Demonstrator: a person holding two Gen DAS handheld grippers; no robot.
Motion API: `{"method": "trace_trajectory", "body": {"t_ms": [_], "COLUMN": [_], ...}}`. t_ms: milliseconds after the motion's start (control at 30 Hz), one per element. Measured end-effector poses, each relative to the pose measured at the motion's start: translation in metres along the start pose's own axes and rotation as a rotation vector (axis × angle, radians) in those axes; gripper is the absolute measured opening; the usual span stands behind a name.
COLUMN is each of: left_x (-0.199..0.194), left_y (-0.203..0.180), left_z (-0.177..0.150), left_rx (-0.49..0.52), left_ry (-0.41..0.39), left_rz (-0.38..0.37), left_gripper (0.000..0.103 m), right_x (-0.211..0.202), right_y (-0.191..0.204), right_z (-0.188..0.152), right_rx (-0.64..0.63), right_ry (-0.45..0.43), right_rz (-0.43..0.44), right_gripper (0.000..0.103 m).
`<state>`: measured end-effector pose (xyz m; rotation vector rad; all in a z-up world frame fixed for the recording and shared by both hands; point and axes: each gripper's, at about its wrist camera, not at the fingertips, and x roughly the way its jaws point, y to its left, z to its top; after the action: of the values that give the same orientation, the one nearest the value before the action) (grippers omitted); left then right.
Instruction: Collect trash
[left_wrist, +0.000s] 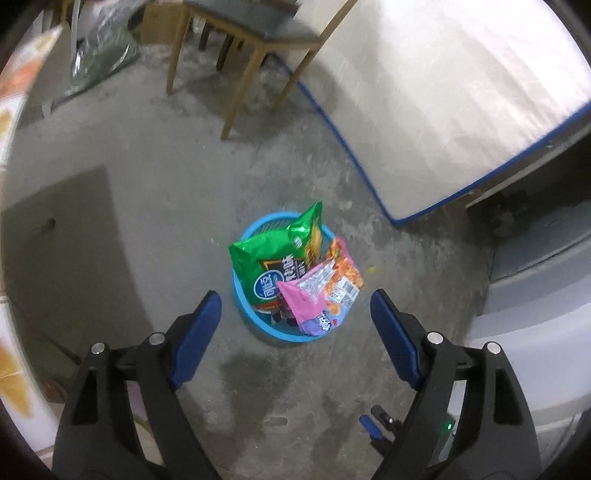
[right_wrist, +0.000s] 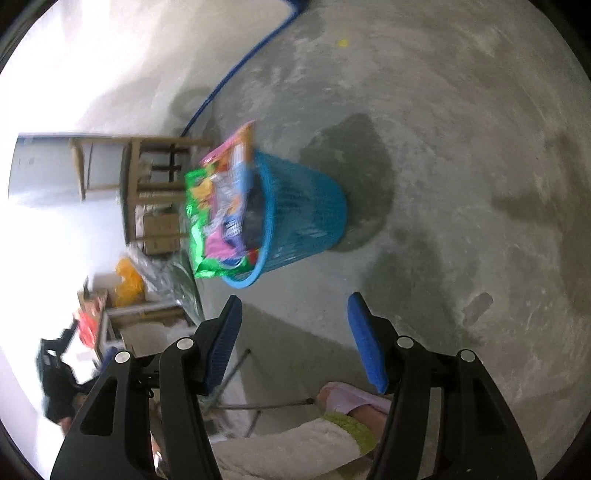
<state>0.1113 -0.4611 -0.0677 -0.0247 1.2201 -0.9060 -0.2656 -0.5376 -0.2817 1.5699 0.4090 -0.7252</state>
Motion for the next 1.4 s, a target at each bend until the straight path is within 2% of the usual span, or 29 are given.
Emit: {"method": "trace_trajectory", "body": {"t_ms": [100, 167, 267, 367, 500, 567, 667, 700, 800, 867, 933, 967, 1100, 1267, 1400], "left_x": [-0.05, -0.077, -0.131, -0.173, -0.235, -0.251, -0.279, -0.288, -0.304, -0.306, -0.305, -0.303, -0.295, -0.295, -0.298], "left_y": [-0.002, 0.0, 0.011, 0.024, 0.051, 0.06, 0.072, 0.075, 0.085, 0.099, 0.113, 0.118, 0.151, 0.167, 0.168], "left_z": [-0.011, -0.019, -0.041, -0.062, -0.101, -0.113, -0.136, -0.145, -0.166, -0.178, -0.185, -0.19, -0.206, -0.222, -0.223], "left_rx": [0.069, 0.096, 0.124, 0.15, 0.139, 0.133, 0.138, 0.149, 0.147, 0.107, 0.071, 0.052, -0.1, -0.188, -0.192], "left_ry": [-0.071, -0.111, -0.188, -0.272, -0.37, -0.378, -0.419, -0.441, -0.462, -0.423, -0.374, -0.358, -0.266, -0.264, -0.275], "left_rz": [0.002, 0.015, 0.073, 0.126, 0.253, 0.306, 0.461, 0.528, 0.601, 0.666, 0.691, 0.698, 0.67, 0.674, 0.719], "left_gripper": [0.082, 0.084, 0.091, 0.093, 0.094, 0.094, 0.094, 0.094, 0.094, 0.094, 0.094, 0.094, 0.094, 0.094, 0.094], "right_x": [-0.009, -0.018, -0.036, -0.059, -0.095, -0.106, -0.117, -0.119, -0.124, -0.12, -0.113, -0.108, -0.1, -0.089, -0.085], "right_y": [0.042, 0.082, 0.146, 0.196, 0.25, 0.266, 0.286, 0.289, 0.296, 0.299, 0.296, 0.294, 0.289, 0.285, 0.285], "right_z": [-0.009, -0.024, -0.062, -0.107, -0.18, -0.212, -0.252, -0.261, -0.292, -0.308, -0.321, -0.327, -0.334, -0.336, -0.337], "right_rx": [-0.159, -0.322, -0.586, -0.803, -1.074, -1.166, -1.263, -1.279, -1.329, -1.36, -1.381, -1.384, -1.353, -1.343, -1.32], "right_ry": [-0.006, -0.019, -0.051, -0.12, -0.269, -0.312, -0.349, -0.35, -0.359, -0.368, -0.381, -0.38, -0.31, -0.289, -0.279], "right_rz": [-0.033, -0.066, -0.118, -0.125, -0.121, -0.1, -0.107, -0.103, -0.113, -0.139, -0.176, -0.217, -0.281, -0.349, -0.372], "right_gripper": [0.058, 0.058, 0.068, 0.082, 0.095, 0.096, 0.096, 0.096, 0.096, 0.096, 0.096, 0.096, 0.096, 0.096, 0.096]}}
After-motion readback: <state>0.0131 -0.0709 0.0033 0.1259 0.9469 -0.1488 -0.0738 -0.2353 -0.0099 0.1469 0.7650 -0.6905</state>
